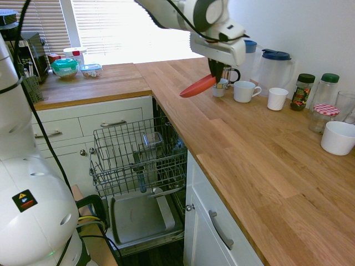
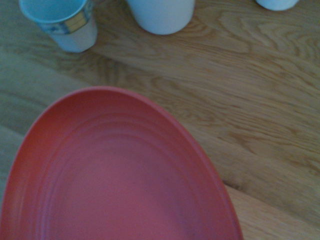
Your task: Put the plate in the dishwasher
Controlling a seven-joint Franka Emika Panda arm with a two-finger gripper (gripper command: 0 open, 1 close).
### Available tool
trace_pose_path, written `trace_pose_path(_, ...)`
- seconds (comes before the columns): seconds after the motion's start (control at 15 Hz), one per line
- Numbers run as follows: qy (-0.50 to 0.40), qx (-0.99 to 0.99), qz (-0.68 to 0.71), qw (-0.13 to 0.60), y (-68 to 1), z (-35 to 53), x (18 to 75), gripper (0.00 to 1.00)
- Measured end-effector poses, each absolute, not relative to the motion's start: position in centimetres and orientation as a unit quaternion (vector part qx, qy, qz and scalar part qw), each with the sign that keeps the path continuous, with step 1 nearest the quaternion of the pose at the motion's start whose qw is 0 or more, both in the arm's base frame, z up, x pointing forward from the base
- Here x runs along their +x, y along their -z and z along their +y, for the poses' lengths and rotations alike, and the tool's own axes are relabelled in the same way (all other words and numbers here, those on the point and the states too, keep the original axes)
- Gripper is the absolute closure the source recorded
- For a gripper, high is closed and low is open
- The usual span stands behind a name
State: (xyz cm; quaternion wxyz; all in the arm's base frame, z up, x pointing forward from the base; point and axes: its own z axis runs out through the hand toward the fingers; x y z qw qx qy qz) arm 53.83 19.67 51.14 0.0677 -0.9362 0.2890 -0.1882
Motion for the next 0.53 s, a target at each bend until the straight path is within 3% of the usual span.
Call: trace_pose_path(0.53,0.25,-0.959,0.084,-0.099,-47.7,35.3,46.1,1.0)
